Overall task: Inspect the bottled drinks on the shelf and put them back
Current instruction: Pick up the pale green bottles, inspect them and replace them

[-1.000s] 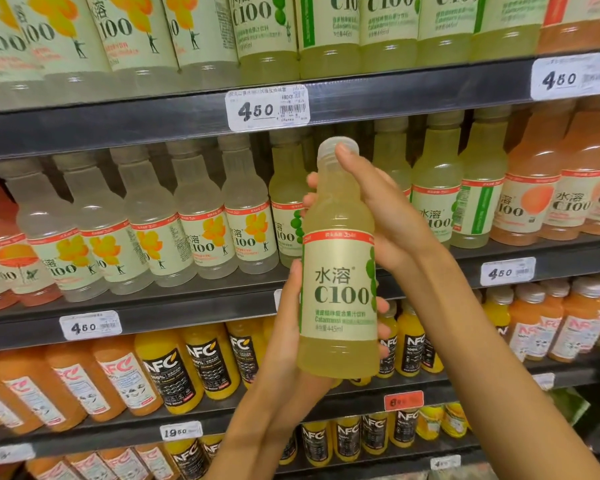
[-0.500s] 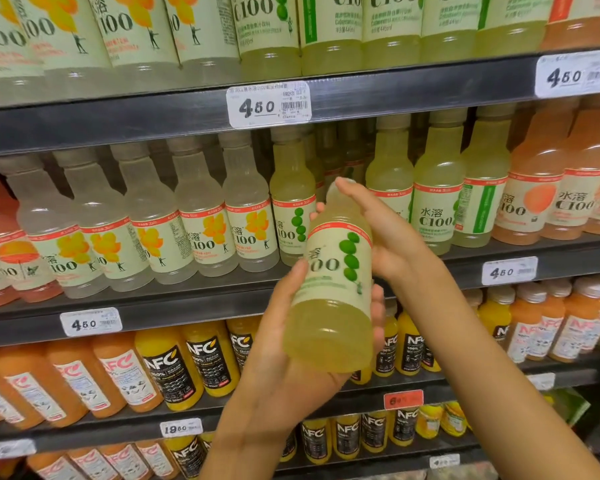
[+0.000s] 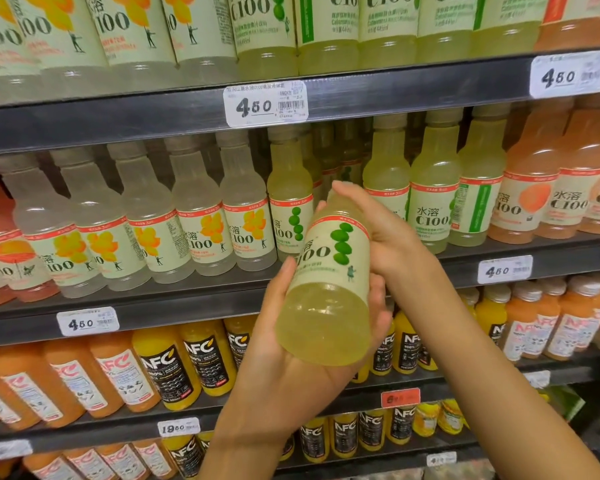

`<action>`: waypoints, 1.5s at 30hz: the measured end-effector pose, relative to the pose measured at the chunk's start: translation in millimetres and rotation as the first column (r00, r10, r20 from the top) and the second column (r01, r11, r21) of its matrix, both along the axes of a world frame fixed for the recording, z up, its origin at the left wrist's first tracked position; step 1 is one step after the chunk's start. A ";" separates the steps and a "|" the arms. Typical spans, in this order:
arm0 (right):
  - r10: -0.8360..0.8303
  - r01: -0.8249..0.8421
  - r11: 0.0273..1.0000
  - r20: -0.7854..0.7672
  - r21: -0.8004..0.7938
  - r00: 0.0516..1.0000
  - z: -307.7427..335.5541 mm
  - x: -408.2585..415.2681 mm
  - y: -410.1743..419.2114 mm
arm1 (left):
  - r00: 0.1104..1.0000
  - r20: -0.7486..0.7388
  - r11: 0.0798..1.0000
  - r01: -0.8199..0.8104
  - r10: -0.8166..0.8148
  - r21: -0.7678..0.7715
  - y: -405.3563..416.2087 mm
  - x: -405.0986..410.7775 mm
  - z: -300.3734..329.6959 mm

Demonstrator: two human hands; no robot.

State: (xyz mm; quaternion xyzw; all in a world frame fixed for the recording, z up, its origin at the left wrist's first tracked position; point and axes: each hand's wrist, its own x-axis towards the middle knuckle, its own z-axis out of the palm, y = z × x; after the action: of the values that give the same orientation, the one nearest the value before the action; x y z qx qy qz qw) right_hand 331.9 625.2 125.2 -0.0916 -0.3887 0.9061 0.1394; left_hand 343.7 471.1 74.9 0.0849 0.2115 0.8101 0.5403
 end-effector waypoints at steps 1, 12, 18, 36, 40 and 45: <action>-0.037 0.037 0.999 -0.061 0.007 0.997 4.7 0.2 0.1 | 0.996 0.029 0.994 0.079 -0.081 0.082 -0.5 -3.2 -1.2; 0.030 0.137 0.922 -0.421 0.361 0.906 25.5 15.1 -4.9 | 0.835 -0.541 0.989 0.141 -0.096 0.041 -1.8 -18.1 -13.1; 0.050 0.201 0.783 -0.383 0.588 0.922 20.6 22.7 -4.6 | 0.516 -0.851 0.977 -0.210 0.092 -0.022 2.8 -30.4 -21.9; -0.439 0.593 0.532 -0.402 0.604 0.804 21.8 -21.1 22.6 | 0.205 -0.950 0.799 -0.597 0.235 0.069 65.4 -56.5 -34.6; -0.473 0.575 0.468 -0.360 0.671 0.804 21.7 -35.4 30.5 | -0.020 -0.982 0.714 -0.684 0.187 0.150 79.1 -64.8 -37.9; -0.489 0.597 0.256 -0.431 0.761 0.759 15.4 -42.4 31.1 | -0.138 -0.968 0.606 -0.759 0.208 0.238 91.3 -70.5 -49.0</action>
State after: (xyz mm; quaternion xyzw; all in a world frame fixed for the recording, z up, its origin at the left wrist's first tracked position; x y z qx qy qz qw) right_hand 289.5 656.3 140.5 -0.0868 -0.7254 0.4773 0.4883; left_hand 273.2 562.4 25.9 0.3787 0.6859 0.6136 -0.0982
